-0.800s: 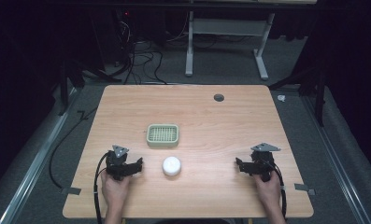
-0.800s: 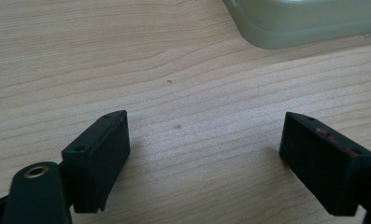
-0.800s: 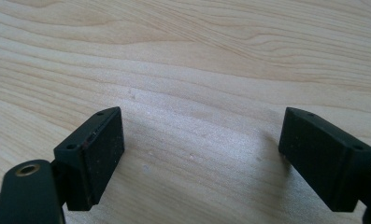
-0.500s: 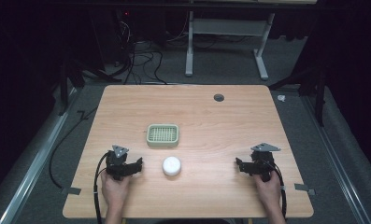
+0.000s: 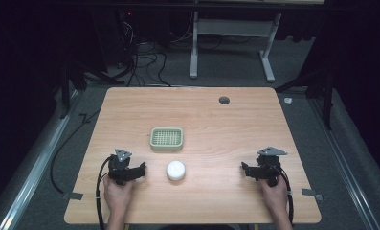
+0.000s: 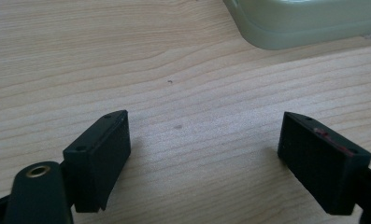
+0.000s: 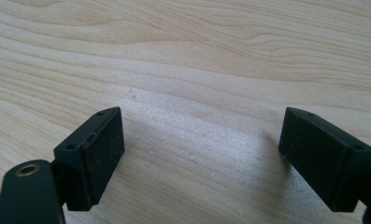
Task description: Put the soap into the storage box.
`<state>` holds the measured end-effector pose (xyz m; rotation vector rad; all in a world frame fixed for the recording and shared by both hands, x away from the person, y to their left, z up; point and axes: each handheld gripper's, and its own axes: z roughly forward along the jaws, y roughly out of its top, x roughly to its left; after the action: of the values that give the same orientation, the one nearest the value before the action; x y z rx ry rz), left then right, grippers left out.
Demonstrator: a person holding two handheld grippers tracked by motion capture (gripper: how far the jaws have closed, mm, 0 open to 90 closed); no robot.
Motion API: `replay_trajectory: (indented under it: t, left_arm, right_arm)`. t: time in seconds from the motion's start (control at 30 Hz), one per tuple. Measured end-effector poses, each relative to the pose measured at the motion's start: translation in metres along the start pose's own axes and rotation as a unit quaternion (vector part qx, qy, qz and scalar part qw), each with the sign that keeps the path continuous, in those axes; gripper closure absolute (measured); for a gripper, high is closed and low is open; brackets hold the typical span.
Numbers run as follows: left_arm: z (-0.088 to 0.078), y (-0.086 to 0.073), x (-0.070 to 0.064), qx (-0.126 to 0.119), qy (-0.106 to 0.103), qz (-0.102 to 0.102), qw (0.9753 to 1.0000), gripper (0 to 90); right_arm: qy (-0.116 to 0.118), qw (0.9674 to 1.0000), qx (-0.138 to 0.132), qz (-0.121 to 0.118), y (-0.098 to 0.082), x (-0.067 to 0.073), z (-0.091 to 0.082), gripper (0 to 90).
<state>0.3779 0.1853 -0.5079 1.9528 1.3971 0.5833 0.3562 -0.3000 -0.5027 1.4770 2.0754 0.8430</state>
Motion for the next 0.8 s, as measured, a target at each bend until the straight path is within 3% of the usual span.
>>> replay_trajectory:
  t: [0.63,0.8]
  left_arm:
    - [-0.002,0.0,0.002,0.0,0.001,-0.006,1.0,18.4]
    - [-0.01,0.0,0.003,-0.013,-0.009,-0.019,0.9997,18.3]
  right_arm:
    - [0.001,1.0,0.0,0.0,0.0,0.0,0.0,15.1]
    - [0.003,1.0,0.0,-0.003,0.0,0.0,0.0,15.1]
